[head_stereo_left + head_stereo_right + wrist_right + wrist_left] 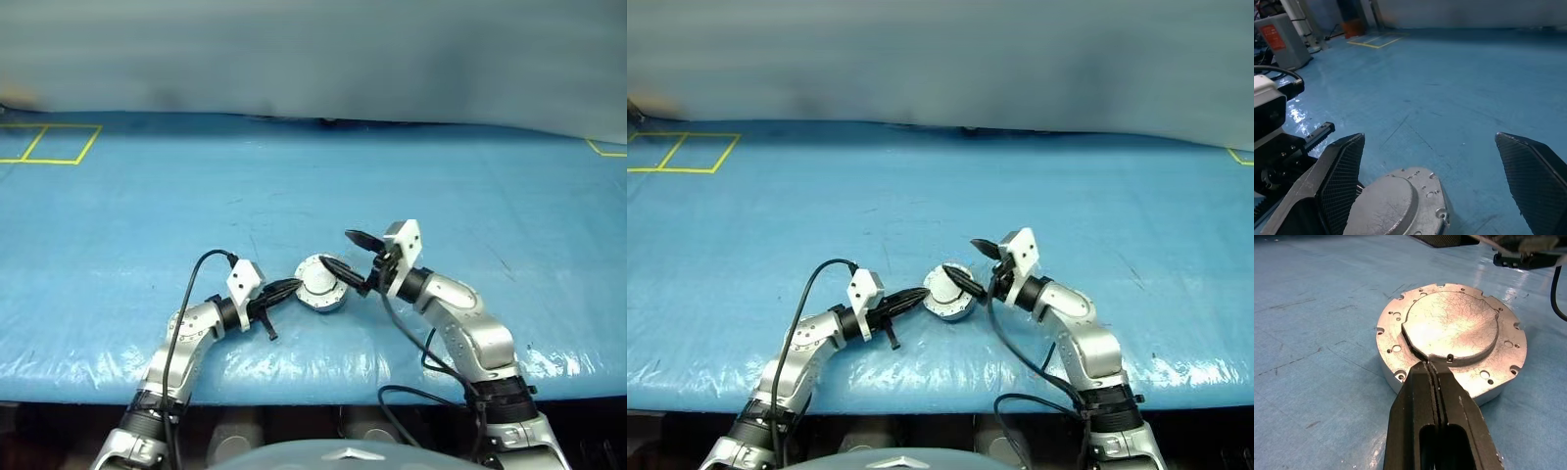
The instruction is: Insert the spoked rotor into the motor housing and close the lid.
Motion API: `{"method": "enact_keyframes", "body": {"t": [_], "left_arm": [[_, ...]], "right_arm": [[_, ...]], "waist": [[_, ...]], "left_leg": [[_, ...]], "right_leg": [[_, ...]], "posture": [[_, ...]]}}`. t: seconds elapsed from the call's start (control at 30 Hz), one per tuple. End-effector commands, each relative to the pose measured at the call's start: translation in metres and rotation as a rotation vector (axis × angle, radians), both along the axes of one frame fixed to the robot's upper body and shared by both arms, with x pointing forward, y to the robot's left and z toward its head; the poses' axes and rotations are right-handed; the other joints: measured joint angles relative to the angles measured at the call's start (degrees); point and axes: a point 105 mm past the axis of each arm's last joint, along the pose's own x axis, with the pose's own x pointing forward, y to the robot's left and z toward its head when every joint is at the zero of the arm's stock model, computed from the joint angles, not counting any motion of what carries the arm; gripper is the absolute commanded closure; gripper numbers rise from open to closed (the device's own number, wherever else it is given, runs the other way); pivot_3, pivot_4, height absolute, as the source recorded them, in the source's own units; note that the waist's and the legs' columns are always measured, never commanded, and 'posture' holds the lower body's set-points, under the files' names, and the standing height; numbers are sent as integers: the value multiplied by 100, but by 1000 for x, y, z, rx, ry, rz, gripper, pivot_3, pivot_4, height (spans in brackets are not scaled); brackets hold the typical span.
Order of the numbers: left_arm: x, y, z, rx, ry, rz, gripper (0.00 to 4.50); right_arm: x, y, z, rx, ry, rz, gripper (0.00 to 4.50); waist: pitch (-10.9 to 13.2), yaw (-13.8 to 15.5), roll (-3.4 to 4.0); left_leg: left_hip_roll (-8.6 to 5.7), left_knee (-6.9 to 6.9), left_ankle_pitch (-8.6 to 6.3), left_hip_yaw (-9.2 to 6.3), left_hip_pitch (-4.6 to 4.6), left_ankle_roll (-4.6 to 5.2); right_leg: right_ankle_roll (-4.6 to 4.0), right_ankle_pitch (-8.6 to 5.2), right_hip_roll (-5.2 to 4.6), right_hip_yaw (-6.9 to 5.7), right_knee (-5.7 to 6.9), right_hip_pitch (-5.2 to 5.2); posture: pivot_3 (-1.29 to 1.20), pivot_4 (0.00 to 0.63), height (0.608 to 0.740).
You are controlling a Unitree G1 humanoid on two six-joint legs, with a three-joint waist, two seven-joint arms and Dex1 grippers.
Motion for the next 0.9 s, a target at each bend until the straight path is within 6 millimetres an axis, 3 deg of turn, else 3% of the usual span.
{"method": "enact_keyframes", "body": {"t": [0.03,0.13,0.23,0.5,0.83,0.9], "left_arm": [[-7,-3,-16,46,50,-20,4500],[-7,-4,-15,47,46,-24,4500],[-7,-3,-15,49,41,-23,4500],[-7,-2,-15,54,36,-18,4500],[-7,0,-15,60,33,-10,4500],[-7,0,-15,55,37,-6,4500]], "right_arm": [[1,-12,4,100,98,-41,33],[-11,-18,-19,169,340,-12,33],[-23,-17,-29,259,483,28,33],[-30,-14,-40,430,651,38,33],[-34,-6,-53,424,721,40,3182],[-33,-7,-56,416,728,22,3331]], "waist": [[0,-1,1],[0,1,1],[0,6,1],[0,-7,1],[0,-24,3],[-1,-31,3]], "left_leg": [[0,0,0,2,0,0],[0,-6,0,1,0,0],[0,-13,0,1,-1,0],[0,-13,0,2,-2,1],[0,-18,0,1,-3,0],[-1,-17,-1,2,-1,0]], "right_leg": [[0,0,-1,1,0,-1],[-3,-2,0,1,0,-2],[-8,-5,-1,1,-1,-5],[-4,-7,-1,0,-5,-5],[-1,-9,0,0,-9,-6],[-1,-9,-1,1,-9,-4]], "posture": [[0,150,740],[0,150,740],[0,150,740],[0,150,740],[0,150,740],[0,150,740]]}}
